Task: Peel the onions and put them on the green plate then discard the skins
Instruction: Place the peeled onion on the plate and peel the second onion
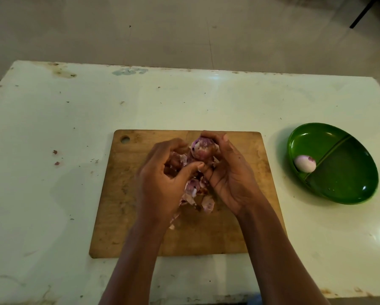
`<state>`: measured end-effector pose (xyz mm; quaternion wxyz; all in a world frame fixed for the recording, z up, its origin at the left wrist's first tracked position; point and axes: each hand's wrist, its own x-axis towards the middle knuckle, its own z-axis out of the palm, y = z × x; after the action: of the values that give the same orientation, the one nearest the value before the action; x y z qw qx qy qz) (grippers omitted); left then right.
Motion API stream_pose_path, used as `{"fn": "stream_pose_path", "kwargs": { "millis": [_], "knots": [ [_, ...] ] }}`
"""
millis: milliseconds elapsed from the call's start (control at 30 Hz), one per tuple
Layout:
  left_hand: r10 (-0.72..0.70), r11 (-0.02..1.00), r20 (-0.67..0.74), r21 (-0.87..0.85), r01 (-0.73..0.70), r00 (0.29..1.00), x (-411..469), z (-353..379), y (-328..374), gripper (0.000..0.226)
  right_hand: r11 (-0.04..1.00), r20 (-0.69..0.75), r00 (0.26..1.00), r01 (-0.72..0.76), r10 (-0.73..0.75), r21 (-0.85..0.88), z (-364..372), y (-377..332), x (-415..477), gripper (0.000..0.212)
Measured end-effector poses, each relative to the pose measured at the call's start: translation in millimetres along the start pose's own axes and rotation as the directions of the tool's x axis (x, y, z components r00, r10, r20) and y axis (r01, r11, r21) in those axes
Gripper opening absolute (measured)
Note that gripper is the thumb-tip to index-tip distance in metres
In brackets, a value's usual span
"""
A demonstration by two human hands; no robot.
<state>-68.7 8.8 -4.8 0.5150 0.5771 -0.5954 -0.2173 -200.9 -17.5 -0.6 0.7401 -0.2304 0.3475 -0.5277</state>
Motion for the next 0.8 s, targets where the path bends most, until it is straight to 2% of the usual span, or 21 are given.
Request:
{"fn": "stream_pose_path", "kwargs": {
  "millis": [100, 167, 400, 567, 800],
  "knots": [
    [0.008, 1.000, -0.028, 0.004, -0.008, 1.000, -0.4, 0.9, 3.4, 0.066, 1.000, 0.025, 0.999, -0.020, 0.021, -0.013, -2.2, 0.9, 0.1, 0.031],
    [0.026, 1.000, -0.021, 0.014, -0.026, 0.999, -0.8, 0.9, 5.8, 0.072, 0.999, 0.047, 0.998, -0.032, 0.034, -0.037, -2.2, 1.6, -0.2, 0.030],
    [0.046, 0.997, 0.016, 0.064, -0.047, 0.999, -2.2, 1.1, 5.5, 0.066, 0.998, 0.124, 0.992, -0.030, 0.036, -0.051, -0.5, 2.6, -0.5, 0.025],
    [0.060, 0.993, 0.021, 0.105, -0.061, 0.998, -2.3, 1.9, 4.2, 0.071, 0.997, 0.142, 0.990, -0.013, 0.024, -0.074, -2.4, 3.5, 0.4, 0.023],
    [0.042, 0.995, 0.006, 0.096, -0.042, 0.999, -5.0, 5.9, 2.2, 0.065, 0.996, 0.134, 0.991, -0.003, 0.015, -0.090, -1.4, 2.7, -0.3, 0.023]
  ]
}}
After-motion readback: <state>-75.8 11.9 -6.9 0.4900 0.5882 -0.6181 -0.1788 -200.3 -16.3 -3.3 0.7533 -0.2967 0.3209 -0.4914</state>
